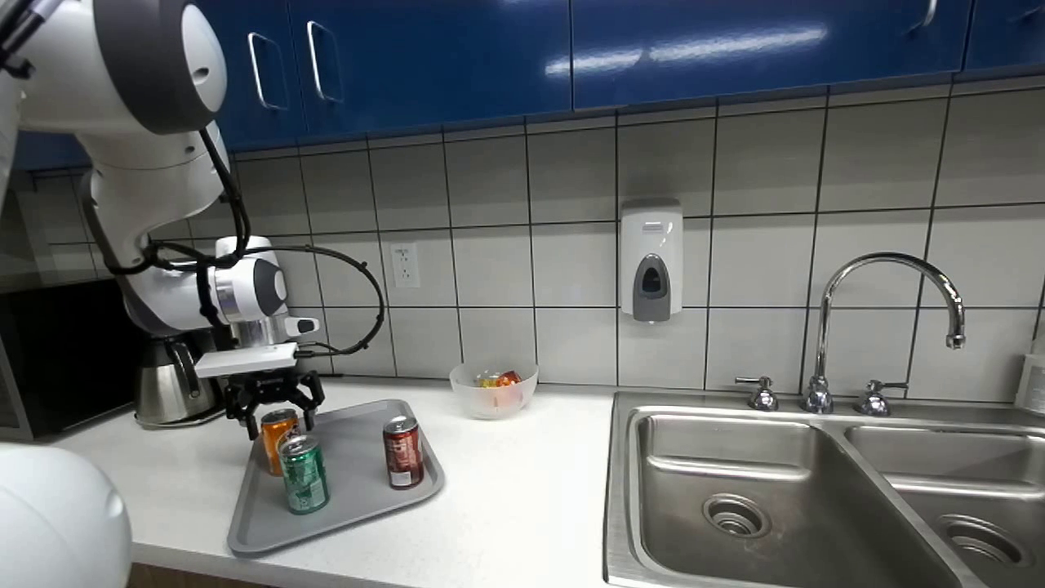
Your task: Remove the cans from the grey tray.
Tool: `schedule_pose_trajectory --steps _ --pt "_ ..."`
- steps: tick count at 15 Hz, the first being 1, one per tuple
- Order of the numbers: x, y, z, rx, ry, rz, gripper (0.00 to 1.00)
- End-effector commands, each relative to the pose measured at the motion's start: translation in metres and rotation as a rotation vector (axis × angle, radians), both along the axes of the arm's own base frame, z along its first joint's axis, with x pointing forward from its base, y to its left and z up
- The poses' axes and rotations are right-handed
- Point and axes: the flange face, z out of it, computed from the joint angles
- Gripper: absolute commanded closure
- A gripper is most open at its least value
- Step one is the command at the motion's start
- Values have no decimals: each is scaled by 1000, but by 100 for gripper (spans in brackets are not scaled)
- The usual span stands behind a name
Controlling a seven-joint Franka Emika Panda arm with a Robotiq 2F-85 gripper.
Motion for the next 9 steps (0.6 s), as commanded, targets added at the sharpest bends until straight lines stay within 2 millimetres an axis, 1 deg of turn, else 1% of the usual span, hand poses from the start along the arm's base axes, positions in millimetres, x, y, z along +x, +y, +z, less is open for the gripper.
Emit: schedule_pose_trajectory --steps 1,4,5,6,9 --pt "-4 2 1 -11 -12 -12 26" --pt "-4 2 0 -15 -12 -14 51" --pt "-4 1 0 -15 -12 -16 58" --pt "-4 1 1 -12 -13 -18 62" --pt "-4 0 9 9 -18 -22 62"
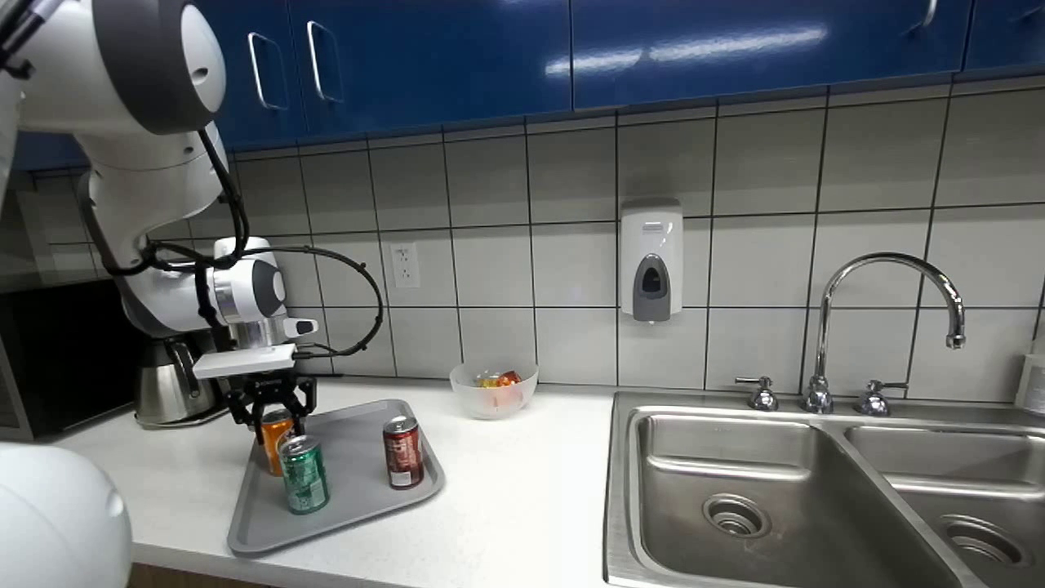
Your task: Remove the cans from the grey tray.
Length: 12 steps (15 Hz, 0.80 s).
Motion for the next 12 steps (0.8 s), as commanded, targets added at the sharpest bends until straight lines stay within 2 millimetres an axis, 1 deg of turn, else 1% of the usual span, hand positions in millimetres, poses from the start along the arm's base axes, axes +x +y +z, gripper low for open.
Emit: schedule_pose_trajectory --steps 1,4,7,12 --pt "-2 -2 15 22 -22 -20 62" --pt "-4 0 27 51 -35 -15 62" --pt "-8 5 38 68 -50 -3 62" --pt "-26 22 50 90 -47 41 62"
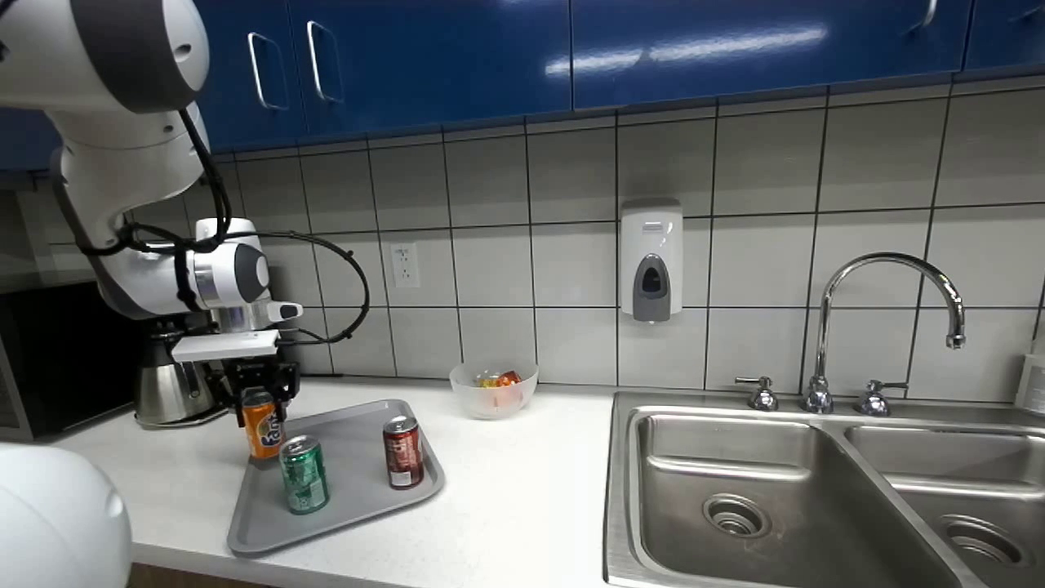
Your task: Remove the cans from the grey tray.
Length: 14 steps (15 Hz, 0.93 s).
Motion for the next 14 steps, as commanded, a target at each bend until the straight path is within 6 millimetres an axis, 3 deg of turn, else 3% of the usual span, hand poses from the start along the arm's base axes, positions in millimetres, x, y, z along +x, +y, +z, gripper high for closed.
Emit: schedule_pose_trajectory --steps 1,9,14 --pt "-21 7 18 29 -5 42 62" --pt "-53 38 11 23 19 154 62" --pt "-83 46 3 14 27 212 62"
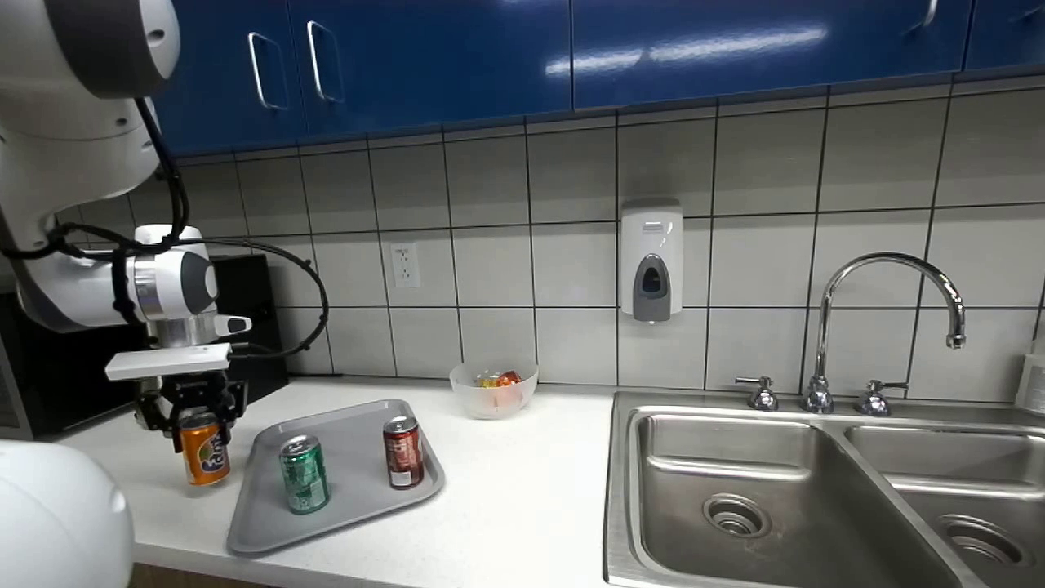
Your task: Remove the cans from the grey tray.
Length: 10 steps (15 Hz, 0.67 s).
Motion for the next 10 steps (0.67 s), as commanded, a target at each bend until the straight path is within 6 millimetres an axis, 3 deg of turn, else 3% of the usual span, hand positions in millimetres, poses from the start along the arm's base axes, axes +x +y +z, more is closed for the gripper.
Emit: schedule_pose_trajectory --steps 1,5,6,7,10 --pt "-22 0 9 2 -19 54 62" --pt "-31 1 8 -3 -20 83 62" --pt "-31 1 8 -2 -21 87 57" --pt "-32 1 8 -4 -22 90 12" --pt "-33 0 10 -5 -25 91 1"
